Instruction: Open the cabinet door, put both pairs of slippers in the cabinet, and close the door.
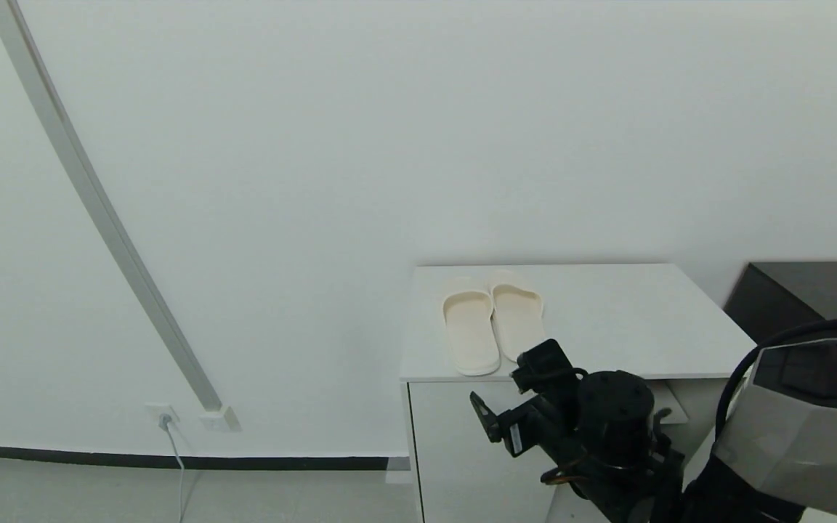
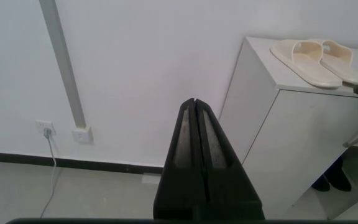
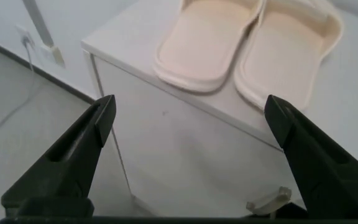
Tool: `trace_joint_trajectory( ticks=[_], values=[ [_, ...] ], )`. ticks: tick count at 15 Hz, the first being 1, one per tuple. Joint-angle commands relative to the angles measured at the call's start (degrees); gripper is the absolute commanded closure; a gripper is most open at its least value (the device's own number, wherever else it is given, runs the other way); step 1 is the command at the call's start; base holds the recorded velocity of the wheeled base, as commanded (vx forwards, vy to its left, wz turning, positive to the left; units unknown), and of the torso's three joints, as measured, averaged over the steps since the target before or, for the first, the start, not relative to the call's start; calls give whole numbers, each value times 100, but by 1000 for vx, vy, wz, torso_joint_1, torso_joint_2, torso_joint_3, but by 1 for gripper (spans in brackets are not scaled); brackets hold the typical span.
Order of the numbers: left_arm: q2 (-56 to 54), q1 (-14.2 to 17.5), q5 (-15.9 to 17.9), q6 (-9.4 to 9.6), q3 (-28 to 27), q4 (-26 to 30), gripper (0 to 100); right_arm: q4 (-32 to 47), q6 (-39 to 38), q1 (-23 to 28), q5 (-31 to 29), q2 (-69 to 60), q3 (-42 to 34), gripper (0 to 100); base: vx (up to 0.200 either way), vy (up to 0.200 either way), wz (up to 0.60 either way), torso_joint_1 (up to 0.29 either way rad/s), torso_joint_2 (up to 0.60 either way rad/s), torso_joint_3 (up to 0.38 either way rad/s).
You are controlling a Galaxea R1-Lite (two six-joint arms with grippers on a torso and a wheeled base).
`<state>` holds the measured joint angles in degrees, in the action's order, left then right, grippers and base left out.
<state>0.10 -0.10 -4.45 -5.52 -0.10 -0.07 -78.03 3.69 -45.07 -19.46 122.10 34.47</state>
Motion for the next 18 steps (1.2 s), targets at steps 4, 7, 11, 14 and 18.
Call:
trace_joint_trajectory(
  ticks=[4, 7, 11, 14, 18],
  values=[
    [8, 1, -3, -1, 1, -1, 100, 3567, -985, 165, -753, -776, 2459, 0, 0, 0, 0, 0, 0, 0],
    [8, 1, -3, -1, 1, -1, 100, 4876, -1784, 147, -1315, -723, 3303, 0, 0, 0, 0, 0, 0, 0],
    [8, 1, -3, 34, 1, -1, 100, 4815, -1934, 165, -1359, -380, 3206, 0, 0, 0, 0, 0, 0, 0],
    [8, 1, -3, 7, 1, -1, 100, 4701, -1890, 156, -1359, -195, 3250, 0, 0, 0, 0, 0, 0, 0],
    [8, 1, 6, 16, 1, -1, 100, 4666, -1899, 156, -1368, -108, 3223, 0, 150, 0, 0, -1, -1, -2]
  ],
)
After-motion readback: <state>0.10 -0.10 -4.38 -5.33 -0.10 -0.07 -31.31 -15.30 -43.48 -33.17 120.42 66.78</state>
